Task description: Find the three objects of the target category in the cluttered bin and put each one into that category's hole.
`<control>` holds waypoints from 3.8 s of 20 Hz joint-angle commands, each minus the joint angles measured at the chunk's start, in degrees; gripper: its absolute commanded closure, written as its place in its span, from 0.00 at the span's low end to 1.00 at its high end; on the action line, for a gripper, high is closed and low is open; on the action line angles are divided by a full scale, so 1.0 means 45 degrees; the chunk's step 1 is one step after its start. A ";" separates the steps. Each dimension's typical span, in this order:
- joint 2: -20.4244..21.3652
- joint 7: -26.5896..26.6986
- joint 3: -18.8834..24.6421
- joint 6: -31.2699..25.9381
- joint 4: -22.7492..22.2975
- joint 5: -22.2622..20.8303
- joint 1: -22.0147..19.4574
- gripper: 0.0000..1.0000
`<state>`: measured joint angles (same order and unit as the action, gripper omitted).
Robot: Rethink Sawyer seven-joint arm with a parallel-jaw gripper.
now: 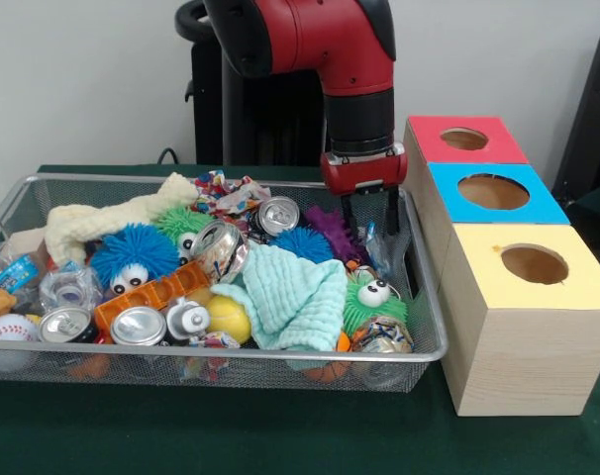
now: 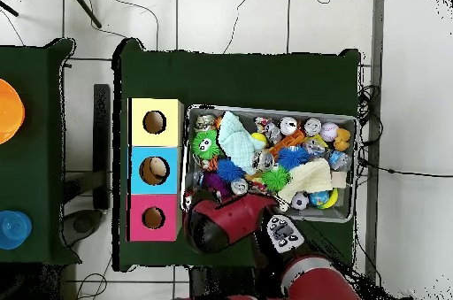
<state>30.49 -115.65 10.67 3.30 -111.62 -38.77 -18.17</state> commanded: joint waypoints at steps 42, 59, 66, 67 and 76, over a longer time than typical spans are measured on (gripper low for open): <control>-0.0580 -0.1239 -0.0894 0.2498 0.1216 0.0330 0.0891 1.00; 0.2901 -0.0262 0.2257 -0.1145 -0.1073 0.0316 -0.1716 1.00; 0.3458 -0.0206 0.2553 -0.1724 -0.1475 0.0322 -0.1985 1.00; 0.3551 -0.0223 0.2497 -0.1874 -0.1508 0.0383 -0.1950 1.00; 0.4136 0.0136 0.2045 -0.3927 -0.1519 0.0991 -0.1307 1.00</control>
<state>47.10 -115.66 16.42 -3.77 -115.90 -36.84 -24.59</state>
